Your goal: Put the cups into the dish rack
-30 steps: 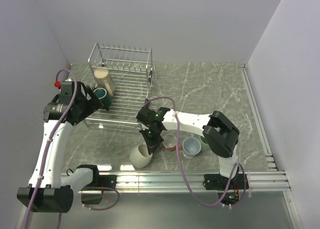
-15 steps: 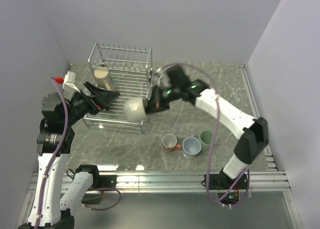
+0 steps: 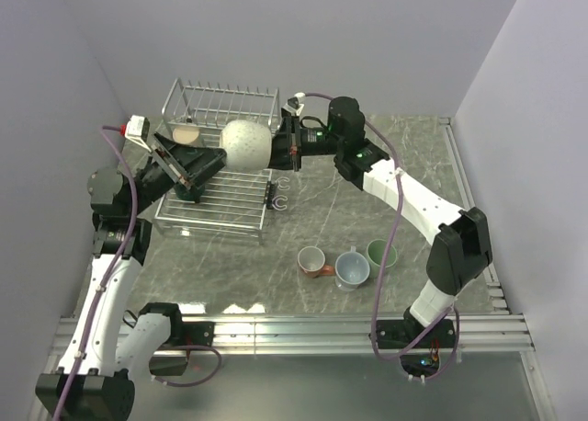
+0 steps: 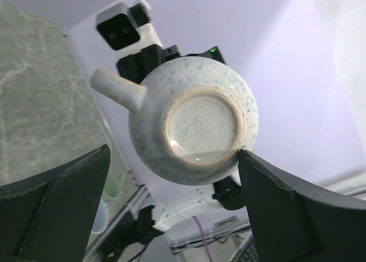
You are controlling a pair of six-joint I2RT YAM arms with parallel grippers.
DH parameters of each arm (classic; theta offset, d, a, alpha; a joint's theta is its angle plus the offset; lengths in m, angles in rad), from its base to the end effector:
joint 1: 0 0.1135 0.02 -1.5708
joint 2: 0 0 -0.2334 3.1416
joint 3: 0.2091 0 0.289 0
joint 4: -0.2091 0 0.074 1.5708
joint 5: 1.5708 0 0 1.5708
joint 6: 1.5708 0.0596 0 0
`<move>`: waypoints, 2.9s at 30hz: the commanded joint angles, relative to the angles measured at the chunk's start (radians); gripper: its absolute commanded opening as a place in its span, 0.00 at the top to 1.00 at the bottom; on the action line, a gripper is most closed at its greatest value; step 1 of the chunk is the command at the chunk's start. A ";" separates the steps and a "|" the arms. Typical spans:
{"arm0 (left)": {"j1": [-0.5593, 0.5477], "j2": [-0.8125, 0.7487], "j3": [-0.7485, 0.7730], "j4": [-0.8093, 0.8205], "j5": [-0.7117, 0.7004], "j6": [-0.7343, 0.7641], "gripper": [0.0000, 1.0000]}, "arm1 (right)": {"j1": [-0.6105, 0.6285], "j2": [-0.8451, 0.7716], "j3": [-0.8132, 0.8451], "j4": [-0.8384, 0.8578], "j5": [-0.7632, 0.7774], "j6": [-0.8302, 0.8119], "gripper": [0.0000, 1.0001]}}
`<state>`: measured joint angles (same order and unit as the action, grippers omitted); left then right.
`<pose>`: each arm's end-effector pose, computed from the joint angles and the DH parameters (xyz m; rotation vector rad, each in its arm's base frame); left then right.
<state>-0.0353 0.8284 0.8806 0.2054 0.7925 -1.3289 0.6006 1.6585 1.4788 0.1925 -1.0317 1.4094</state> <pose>0.2518 -0.0514 0.3897 -0.2392 1.5891 -1.6140 0.3291 0.2874 0.3558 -0.2521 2.1456 2.1713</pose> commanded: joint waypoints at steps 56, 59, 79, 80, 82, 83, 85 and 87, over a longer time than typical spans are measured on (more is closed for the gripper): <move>-0.031 0.417 0.491 -0.560 0.111 0.226 0.00 | 0.077 0.144 -0.069 1.123 -0.145 0.794 1.00; -0.029 0.396 0.437 -0.595 0.073 0.256 0.02 | 0.076 0.113 -0.017 0.931 -0.188 0.640 1.00; -0.029 0.327 0.368 -0.333 0.229 -0.214 0.09 | 0.053 0.133 0.255 -0.131 -0.068 -0.302 1.00; -0.029 0.318 0.359 -0.298 0.232 -0.267 0.12 | 0.053 0.138 0.245 -0.124 -0.067 -0.300 1.00; -0.029 0.316 0.348 -0.241 0.232 -0.296 0.25 | 0.051 0.142 0.233 -0.091 -0.064 -0.288 1.00; -0.028 0.319 0.354 -0.251 0.232 -0.288 0.31 | 0.051 0.144 0.224 -0.084 -0.062 -0.288 1.00; -0.029 0.330 0.380 -0.308 0.234 -0.260 0.54 | 0.051 0.136 0.215 -0.080 -0.047 -0.300 1.00; -0.029 0.334 0.399 -0.325 0.241 -0.259 0.64 | 0.051 0.135 0.207 -0.085 -0.036 -0.323 1.00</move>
<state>-0.0532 1.1908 1.2266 -0.2081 0.9627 -1.5452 0.6571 1.8046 1.6878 0.0910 -1.1381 1.0939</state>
